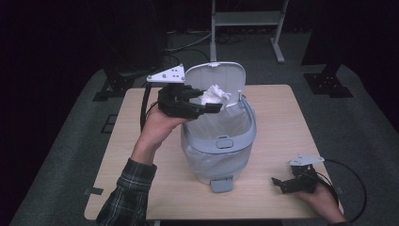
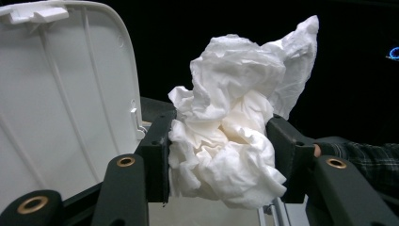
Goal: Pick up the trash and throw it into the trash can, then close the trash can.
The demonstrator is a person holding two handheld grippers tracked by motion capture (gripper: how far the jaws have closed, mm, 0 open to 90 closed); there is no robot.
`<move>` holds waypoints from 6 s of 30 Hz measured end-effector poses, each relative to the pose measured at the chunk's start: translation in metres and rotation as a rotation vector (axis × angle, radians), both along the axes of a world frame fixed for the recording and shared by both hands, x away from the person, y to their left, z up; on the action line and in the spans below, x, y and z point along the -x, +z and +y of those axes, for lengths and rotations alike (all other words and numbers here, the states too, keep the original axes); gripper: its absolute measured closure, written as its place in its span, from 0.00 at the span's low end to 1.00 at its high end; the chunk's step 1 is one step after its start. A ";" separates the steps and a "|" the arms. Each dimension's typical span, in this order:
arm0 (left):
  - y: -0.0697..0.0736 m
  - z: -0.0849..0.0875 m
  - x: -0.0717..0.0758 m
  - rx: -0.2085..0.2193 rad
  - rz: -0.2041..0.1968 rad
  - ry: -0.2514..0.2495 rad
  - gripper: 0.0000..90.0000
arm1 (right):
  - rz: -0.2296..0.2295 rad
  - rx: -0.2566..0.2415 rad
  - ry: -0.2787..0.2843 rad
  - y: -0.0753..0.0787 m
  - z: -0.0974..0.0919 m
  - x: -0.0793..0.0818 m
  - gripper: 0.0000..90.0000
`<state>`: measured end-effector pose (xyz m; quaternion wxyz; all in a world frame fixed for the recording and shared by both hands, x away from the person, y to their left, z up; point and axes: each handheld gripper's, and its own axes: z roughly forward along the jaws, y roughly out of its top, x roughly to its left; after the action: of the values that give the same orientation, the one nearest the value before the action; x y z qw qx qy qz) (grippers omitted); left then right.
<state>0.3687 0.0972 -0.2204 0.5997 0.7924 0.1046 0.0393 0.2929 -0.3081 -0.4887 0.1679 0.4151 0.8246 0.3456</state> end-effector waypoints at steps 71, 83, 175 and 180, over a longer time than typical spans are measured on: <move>-0.012 0.095 -0.044 0.015 -0.051 0.357 1.00 | 0.000 0.000 0.000 0.000 0.000 0.000 0.00; -0.019 0.079 -0.061 0.044 -0.037 0.342 1.00 | 0.000 0.000 0.000 0.000 0.000 0.000 0.00; -0.030 -0.020 0.043 -0.206 0.019 -0.019 1.00 | -0.001 0.000 0.000 0.000 0.000 0.000 0.00; -0.030 -0.028 0.048 -0.253 -0.009 -0.021 1.00 | -0.001 -0.001 -0.004 0.000 0.000 0.000 0.00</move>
<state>0.3205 0.0694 -0.2506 0.4958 0.8625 0.0880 0.0494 0.2928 -0.3079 -0.4887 0.1689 0.4167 0.8236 0.3457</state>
